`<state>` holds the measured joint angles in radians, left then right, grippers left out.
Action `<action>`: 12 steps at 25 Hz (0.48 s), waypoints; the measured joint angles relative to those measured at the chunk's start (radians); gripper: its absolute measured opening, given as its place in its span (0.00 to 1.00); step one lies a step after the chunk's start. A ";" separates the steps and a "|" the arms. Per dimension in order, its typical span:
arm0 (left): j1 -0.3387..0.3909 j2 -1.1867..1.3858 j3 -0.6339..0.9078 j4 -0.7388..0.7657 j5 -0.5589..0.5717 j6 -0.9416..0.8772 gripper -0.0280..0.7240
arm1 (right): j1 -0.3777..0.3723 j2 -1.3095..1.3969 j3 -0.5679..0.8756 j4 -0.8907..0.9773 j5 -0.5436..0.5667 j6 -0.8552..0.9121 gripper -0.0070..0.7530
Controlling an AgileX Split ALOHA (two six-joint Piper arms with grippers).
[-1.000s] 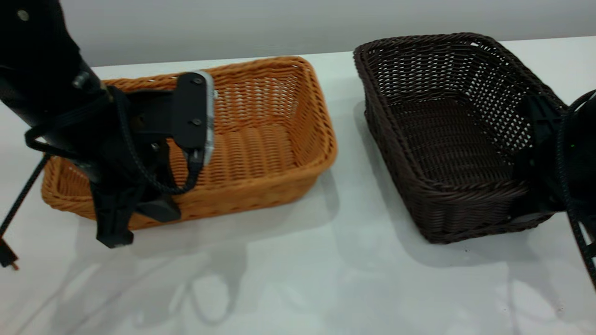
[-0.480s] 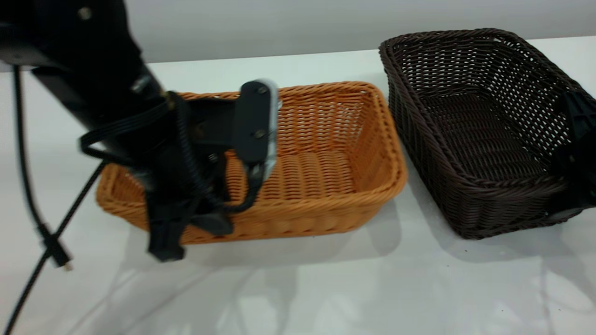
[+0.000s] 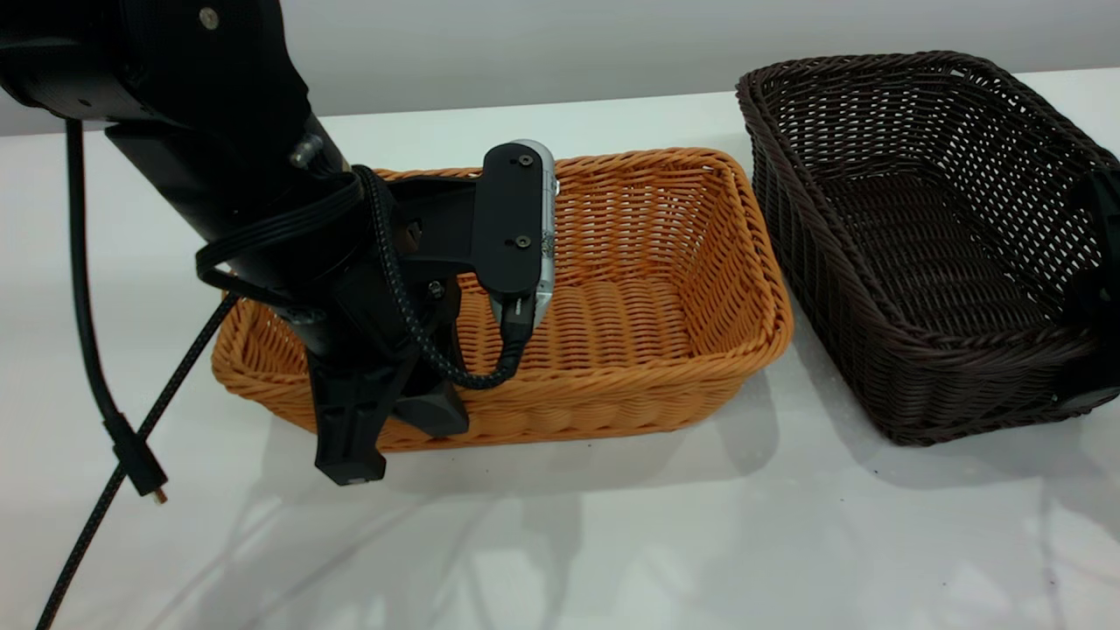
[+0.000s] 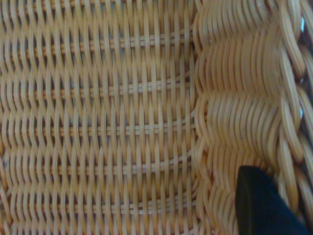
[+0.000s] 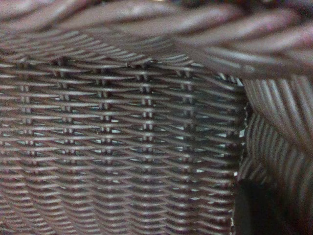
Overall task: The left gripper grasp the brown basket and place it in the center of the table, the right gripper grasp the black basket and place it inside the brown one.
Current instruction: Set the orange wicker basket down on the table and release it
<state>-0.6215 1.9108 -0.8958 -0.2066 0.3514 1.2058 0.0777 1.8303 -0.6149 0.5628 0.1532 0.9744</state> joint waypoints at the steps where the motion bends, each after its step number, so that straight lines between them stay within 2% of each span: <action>1: 0.000 0.000 0.000 0.000 0.000 0.000 0.18 | 0.000 0.000 0.000 0.000 0.000 0.000 0.17; 8: 0.000 -0.002 0.000 -0.029 0.028 -0.005 0.18 | 0.001 0.000 0.000 0.000 -0.002 -0.004 0.17; 10: 0.000 -0.002 0.000 -0.033 0.035 -0.008 0.23 | 0.001 0.000 0.000 0.000 -0.002 -0.004 0.17; 12: 0.000 -0.002 0.000 -0.043 0.038 -0.012 0.32 | 0.001 0.000 0.000 0.000 -0.002 -0.009 0.17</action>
<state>-0.6215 1.9087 -0.8958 -0.2496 0.3890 1.1935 0.0787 1.8303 -0.6149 0.5628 0.1514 0.9656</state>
